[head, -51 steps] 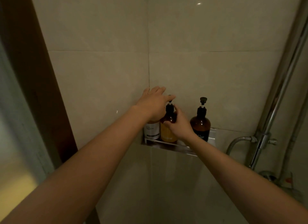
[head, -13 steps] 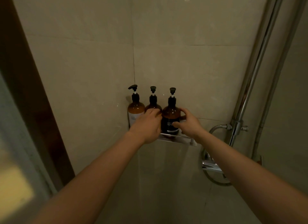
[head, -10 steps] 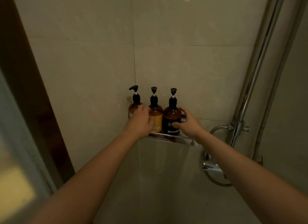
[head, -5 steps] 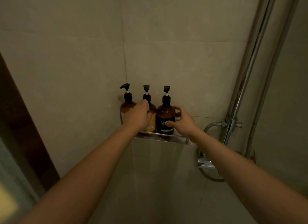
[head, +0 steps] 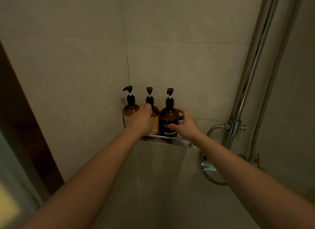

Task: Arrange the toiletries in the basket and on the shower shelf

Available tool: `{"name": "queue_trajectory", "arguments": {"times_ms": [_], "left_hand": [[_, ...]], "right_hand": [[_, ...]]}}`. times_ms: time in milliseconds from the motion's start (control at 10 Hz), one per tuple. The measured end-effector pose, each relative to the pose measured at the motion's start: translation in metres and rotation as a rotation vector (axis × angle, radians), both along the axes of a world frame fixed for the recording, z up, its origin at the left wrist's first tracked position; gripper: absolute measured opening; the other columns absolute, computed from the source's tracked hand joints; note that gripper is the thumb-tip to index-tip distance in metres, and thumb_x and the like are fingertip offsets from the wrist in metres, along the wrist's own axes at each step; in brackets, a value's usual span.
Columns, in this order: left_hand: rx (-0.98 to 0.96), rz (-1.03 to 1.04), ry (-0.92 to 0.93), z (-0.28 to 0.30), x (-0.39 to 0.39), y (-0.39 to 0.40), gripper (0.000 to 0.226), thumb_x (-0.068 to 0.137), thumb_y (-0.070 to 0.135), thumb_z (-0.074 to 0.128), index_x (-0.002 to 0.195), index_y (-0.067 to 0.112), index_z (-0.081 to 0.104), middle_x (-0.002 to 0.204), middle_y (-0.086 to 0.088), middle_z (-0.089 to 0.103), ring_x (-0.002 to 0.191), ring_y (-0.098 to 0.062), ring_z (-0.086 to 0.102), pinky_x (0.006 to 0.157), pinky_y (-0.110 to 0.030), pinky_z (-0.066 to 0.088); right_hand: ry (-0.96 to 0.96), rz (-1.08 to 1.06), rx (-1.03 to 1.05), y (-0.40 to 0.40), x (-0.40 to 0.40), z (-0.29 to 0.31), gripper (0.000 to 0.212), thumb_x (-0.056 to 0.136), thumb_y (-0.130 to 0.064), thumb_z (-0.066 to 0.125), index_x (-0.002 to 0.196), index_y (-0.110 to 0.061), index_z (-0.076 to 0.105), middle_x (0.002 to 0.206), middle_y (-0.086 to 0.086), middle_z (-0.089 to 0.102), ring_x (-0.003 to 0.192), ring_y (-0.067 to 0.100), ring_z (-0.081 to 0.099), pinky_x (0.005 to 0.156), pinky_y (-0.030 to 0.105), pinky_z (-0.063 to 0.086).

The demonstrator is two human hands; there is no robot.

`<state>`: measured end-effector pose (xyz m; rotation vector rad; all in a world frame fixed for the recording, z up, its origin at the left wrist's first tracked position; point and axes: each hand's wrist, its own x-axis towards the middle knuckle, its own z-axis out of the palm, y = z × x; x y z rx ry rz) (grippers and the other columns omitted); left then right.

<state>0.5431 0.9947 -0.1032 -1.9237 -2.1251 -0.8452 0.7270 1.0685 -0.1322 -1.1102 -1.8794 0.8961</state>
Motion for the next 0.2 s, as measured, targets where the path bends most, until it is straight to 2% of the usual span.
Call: {"name": "queue_trajectory", "arguments": {"times_ms": [100, 200], "left_hand": [[-0.005, 0.036, 0.091, -0.0039, 0.0022, -0.0127, 0.020, 0.093, 0.025, 0.053, 0.109, 0.021, 0.041, 0.122, -0.005, 0.045, 0.082, -0.021, 0.053, 0.063, -0.040, 0.050], [0.027, 0.075, 0.271, -0.0093, 0.0014, -0.0191, 0.040, 0.092, 0.030, 0.053, 0.128, 0.019, 0.041, 0.146, -0.010, 0.035, 0.117, -0.030, 0.049, 0.079, -0.046, 0.052]], "right_hand": [[-0.027, -0.018, 0.014, -0.0064, -0.0024, 0.0025, 0.083, 0.080, -0.023, 0.083, 0.149, -0.021, 0.036, 0.140, 0.004, 0.054, 0.126, 0.020, 0.050, 0.094, 0.028, 0.041], [-0.056, -0.046, 0.060, -0.0104, -0.0045, 0.0079, 0.092, 0.079, -0.026, 0.083, 0.153, -0.019, 0.029, 0.150, 0.006, 0.045, 0.134, 0.024, 0.044, 0.101, 0.032, 0.037]]}}
